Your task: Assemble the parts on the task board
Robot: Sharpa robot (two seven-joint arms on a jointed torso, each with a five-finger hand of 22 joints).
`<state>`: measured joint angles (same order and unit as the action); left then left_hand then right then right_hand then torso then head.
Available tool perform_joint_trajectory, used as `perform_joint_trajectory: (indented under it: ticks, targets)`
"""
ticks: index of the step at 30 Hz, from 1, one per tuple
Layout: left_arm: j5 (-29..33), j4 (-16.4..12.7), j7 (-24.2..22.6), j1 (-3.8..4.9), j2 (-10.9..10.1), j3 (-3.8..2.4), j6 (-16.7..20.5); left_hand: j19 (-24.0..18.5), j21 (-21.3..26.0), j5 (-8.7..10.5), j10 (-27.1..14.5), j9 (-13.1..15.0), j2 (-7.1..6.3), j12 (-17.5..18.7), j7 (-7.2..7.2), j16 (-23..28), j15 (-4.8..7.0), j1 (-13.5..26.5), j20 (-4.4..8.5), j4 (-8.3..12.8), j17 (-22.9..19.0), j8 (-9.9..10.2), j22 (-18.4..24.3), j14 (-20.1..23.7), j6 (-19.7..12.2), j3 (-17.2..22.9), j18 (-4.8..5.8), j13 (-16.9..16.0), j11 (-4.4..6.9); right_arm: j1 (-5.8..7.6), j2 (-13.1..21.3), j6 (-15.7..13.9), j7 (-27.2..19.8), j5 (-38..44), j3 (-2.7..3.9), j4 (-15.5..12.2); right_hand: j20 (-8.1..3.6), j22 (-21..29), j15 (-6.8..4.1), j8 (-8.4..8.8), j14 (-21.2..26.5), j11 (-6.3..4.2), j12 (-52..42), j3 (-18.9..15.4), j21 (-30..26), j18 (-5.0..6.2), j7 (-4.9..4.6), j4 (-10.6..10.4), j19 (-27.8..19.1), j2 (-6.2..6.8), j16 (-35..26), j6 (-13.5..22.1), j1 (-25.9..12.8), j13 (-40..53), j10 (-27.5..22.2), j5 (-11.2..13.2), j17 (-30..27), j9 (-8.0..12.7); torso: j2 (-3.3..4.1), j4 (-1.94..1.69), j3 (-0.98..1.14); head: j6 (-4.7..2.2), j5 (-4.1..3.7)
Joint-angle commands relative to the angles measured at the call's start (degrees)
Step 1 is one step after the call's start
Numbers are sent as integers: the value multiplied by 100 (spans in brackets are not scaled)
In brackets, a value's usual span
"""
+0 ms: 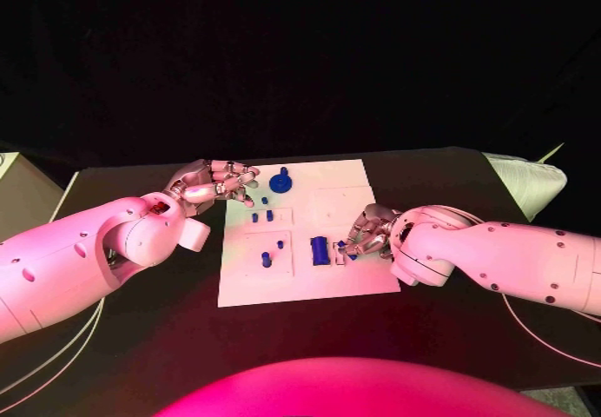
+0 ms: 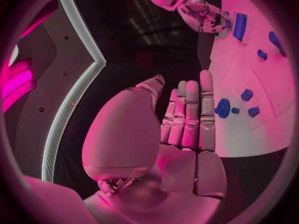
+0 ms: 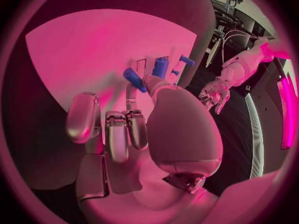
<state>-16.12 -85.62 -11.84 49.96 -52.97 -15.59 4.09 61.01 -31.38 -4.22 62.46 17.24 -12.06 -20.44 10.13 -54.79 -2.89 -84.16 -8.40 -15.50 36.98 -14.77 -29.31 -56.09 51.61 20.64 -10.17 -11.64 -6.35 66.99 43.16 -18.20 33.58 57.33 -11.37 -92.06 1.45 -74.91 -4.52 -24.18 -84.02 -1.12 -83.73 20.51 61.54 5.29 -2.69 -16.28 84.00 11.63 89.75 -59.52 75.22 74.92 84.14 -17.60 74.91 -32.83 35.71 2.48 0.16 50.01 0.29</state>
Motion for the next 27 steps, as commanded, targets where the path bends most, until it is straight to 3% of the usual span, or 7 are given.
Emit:
perform_joint_trajectory:
  ticks: [1, 27]
  targets:
    - [16, -19, -13, -5, 10, -3, -120, -43, -33, -13, -44, 8, -4, -27, -2, -31, 10, -52, 14, -2, -5, -23, -5, -17, -28, -6, -14, -10, 12, -23, -72, 79, 81, -46, -6, 84, -20, -684, -35, -15, -598, -22, 25, 40, -34, -85, -13, -12, 228, 0, 25, -12, -84, 1082, 257, 47, 1509, -5, 0, 4, 5, -1, 10]
    - [6, -25, 41, -5, -16, -3, -165, -54, -42, -10, -68, 12, -2, -34, -1, -31, 6, -46, 12, -11, -9, -36, -16, -11, -28, -8, -13, -15, 7, -42, -196, 284, 145, -14, -15, 139, -20, -706, -40, -87, -598, -31, -68, 68, -13, -89, 1, -28, 240, -30, 25, -55, -512, 1145, 309, 204, 1509, -53, -1, 5, -2, -1, 21]
